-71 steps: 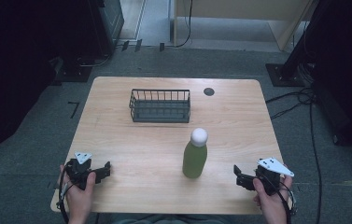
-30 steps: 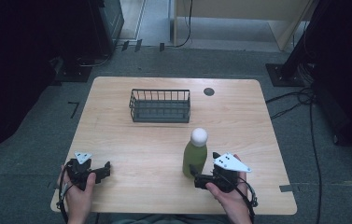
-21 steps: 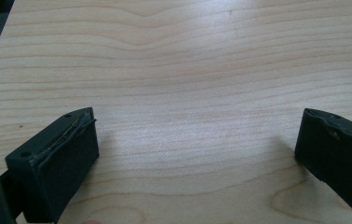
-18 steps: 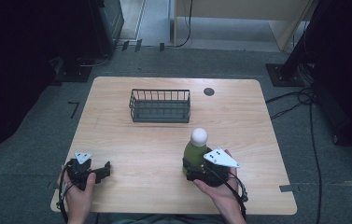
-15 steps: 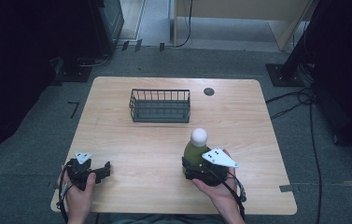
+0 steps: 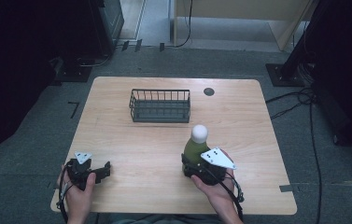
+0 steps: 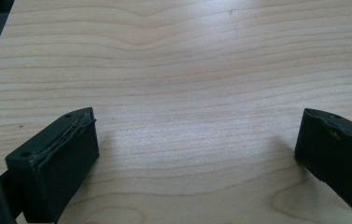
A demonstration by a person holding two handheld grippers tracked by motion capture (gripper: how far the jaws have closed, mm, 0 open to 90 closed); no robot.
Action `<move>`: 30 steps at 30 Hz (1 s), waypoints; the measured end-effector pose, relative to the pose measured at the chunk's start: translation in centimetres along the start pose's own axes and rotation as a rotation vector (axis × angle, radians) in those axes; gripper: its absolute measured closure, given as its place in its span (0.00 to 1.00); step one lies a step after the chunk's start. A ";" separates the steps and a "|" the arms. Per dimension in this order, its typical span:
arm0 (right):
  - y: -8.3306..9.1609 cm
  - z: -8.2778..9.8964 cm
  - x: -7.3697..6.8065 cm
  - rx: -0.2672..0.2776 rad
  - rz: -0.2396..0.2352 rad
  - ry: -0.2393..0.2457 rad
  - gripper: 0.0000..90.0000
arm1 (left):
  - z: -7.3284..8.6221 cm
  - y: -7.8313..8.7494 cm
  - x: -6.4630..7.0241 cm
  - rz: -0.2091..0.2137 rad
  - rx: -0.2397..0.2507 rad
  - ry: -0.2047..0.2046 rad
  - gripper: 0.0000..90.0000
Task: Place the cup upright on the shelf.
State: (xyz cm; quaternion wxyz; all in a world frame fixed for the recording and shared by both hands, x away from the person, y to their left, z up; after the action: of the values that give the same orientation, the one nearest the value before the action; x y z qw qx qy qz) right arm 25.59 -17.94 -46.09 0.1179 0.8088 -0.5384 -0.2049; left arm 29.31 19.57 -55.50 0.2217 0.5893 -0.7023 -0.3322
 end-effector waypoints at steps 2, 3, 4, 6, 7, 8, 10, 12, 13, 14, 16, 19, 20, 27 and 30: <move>0.0 -0.2 -0.1 0.007 -0.001 0.002 0.22 | 0.0 0.0 0.0 0.000 -0.002 -0.001 0.00; 0.0 -0.2 -0.1 0.007 -0.001 0.002 0.22 | 0.0 0.0 0.0 0.000 -0.002 -0.001 0.00; 0.0 -0.5 -0.2 0.016 0.001 0.009 0.22 | 0.0 0.0 0.0 0.002 -0.002 -0.004 0.00; -0.1 -0.9 -0.3 0.021 0.000 0.014 0.22 | 0.0 0.0 0.0 0.003 -0.002 -0.004 0.00; -0.1 -1.1 -0.3 0.022 0.000 0.014 0.22 | 0.0 0.0 0.0 0.003 -0.002 -0.004 0.00; -0.1 -1.3 -0.4 0.027 -0.001 0.014 0.22 | 0.0 0.0 0.0 0.003 -0.001 -0.005 0.00; -0.3 -1.8 -0.4 0.032 0.000 0.015 0.23 | 0.0 0.0 0.0 0.003 -0.001 -0.005 0.00; -0.4 -1.9 -0.4 0.035 0.001 0.018 0.23 | 0.0 0.0 0.0 0.003 -0.001 -0.006 0.00; -0.6 -2.4 -0.5 0.040 -0.002 0.015 0.23 | 0.0 0.0 0.0 0.003 0.000 -0.006 0.00; -0.7 -2.6 -0.5 0.041 -0.003 0.009 0.23 | 0.0 0.0 0.0 0.003 0.000 -0.006 0.00; -0.9 -2.9 -0.5 0.043 -0.007 0.004 0.23 | 0.0 0.0 0.0 0.002 0.000 -0.005 0.00; -1.3 -3.6 -0.6 0.048 -0.012 0.003 0.23 | 0.0 0.0 0.0 0.002 0.001 -0.005 0.00; -1.4 -3.8 -0.6 0.051 -0.012 0.002 0.23 | 0.0 0.0 0.0 0.003 0.000 -0.005 0.00; -2.2 -5.2 -0.7 0.060 -0.019 -0.004 0.23 | 0.0 0.0 0.0 0.003 -0.001 -0.007 0.00; -2.5 -5.9 -0.8 0.072 -0.014 0.004 0.23 | 0.0 0.0 0.0 0.004 -0.001 -0.007 0.00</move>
State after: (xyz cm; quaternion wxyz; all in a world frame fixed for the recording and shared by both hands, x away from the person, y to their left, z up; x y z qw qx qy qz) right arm 30.13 -16.42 -41.75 0.0882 0.8167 -0.5396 -0.1843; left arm 29.30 19.55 -55.49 0.2201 0.5867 -0.7040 -0.3344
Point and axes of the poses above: each handheld gripper's, and its own axes: y roughly backward along the jaws, z roughly out of its underside, x roughly to its right, the point moved 5 cm from there along -y, roughly forward along the jaws, and after that the axes turned 6 degrees about -y, right-handed, at the moved point
